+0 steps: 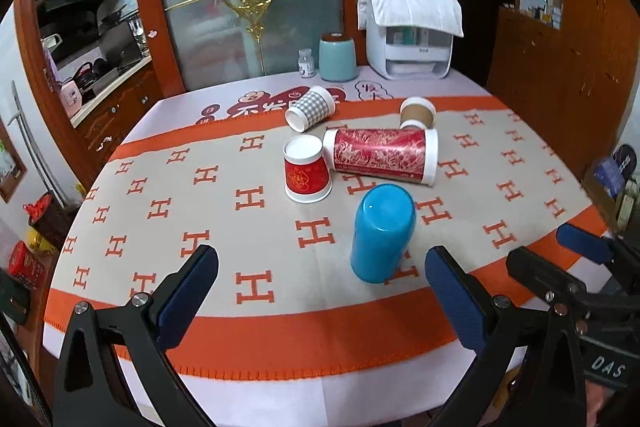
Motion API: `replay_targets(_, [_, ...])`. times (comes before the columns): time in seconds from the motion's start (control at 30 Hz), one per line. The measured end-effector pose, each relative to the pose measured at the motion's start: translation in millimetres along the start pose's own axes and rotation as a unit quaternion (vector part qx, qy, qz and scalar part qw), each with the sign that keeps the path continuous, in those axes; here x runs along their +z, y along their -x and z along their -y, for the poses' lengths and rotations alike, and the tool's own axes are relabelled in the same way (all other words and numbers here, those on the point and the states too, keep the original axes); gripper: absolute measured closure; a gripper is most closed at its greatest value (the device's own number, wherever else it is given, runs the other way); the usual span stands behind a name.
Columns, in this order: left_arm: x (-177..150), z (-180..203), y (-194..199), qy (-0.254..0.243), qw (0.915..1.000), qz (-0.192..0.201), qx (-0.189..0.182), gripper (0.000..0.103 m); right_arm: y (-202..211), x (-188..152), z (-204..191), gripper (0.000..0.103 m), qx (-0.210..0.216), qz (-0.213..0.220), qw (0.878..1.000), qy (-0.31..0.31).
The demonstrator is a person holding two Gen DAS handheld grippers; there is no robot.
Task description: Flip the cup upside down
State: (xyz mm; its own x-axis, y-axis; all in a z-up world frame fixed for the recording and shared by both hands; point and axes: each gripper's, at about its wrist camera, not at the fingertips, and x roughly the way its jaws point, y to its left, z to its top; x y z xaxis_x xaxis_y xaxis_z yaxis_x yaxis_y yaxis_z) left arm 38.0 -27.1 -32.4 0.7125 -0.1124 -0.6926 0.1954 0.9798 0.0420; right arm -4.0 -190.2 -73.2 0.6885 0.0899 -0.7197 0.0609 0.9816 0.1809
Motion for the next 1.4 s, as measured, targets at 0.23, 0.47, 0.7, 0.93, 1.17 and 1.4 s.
replay_targets(0.23, [0, -1, 30, 0.028, 0.9994, 0.009, -0.02, 0.001, 52, -1, -14, 0.019, 0.018, 0.014, 1.0, 0.0])
replay_targets(0.47, [-3, 4, 56, 0.031, 0.9978, 0.048, 0.033, 0.001, 95, -1, -23, 0.018, 0.02, 0.04, 0.999, 0.001])
replay_targets(0.7, [-7, 1, 65, 0.04, 0.9967, 0.056, 0.043, 0.001, 115, -2, -35, 0.018, 0.009, 0.062, 0.998, 0.013])
replay_targets(0.93, [-12, -4, 68, 0.055, 0.9961, 0.052, 0.044, 0.001, 119, -5, -41, 0.018, 0.015, 0.061, 0.998, 0.008])
replay_targets(1.17, [-17, -11, 68, 0.069, 0.9958, 0.044, 0.042, 0.001, 117, -5, -45, 0.018, 0.014, 0.059, 0.998, 0.01])
replay_targets(1.4, [-18, -15, 68, 0.079, 0.9951, 0.042, 0.044, 0.001, 114, -5, -52, 0.018, 0.015, 0.055, 0.998, 0.017])
